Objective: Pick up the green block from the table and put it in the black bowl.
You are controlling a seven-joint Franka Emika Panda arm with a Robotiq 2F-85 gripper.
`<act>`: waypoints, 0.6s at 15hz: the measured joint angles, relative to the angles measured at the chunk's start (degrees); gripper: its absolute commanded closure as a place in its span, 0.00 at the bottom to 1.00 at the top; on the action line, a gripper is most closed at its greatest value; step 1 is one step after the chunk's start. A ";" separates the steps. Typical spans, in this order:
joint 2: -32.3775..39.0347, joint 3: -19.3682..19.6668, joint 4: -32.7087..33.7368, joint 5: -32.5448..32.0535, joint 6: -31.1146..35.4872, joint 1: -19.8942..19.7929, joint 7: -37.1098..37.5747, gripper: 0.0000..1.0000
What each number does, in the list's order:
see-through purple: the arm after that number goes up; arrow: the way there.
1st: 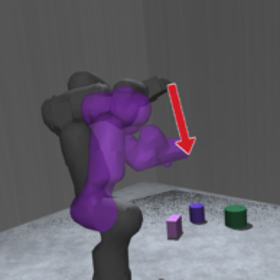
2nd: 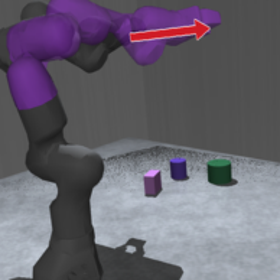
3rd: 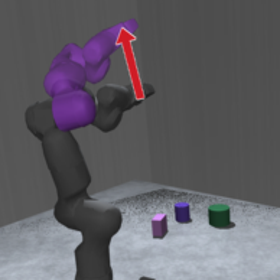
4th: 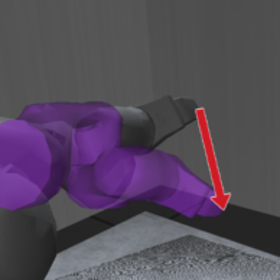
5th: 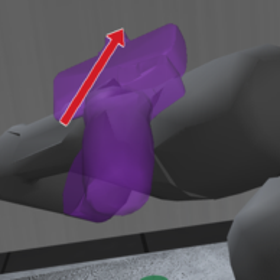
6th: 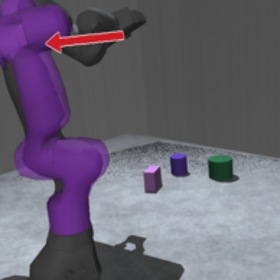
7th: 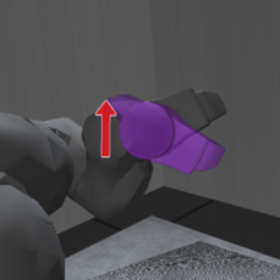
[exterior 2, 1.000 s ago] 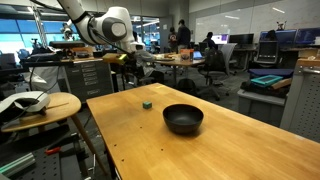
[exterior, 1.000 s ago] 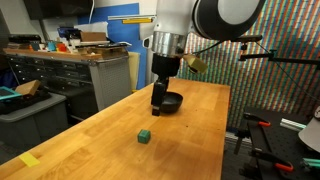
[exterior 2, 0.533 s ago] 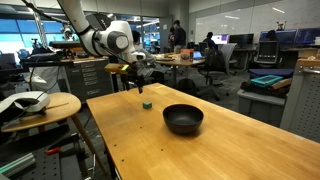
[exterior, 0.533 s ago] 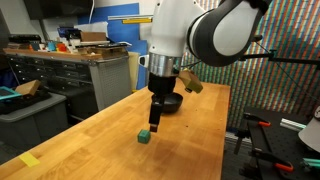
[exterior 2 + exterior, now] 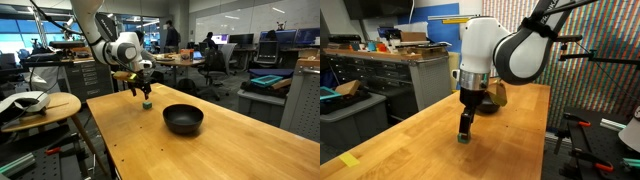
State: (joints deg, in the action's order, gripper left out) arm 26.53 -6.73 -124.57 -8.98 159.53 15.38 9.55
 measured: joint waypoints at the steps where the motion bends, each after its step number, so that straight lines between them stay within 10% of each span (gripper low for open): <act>1: 1.02 0.17 0.91 0.00 0.00 0.10 0.00 0.00; 9: 6.25 1.76 5.81 0.00 -0.03 0.37 0.00 0.00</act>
State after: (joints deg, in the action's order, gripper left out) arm 32.78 -4.98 -118.76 -8.97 159.51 15.75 9.54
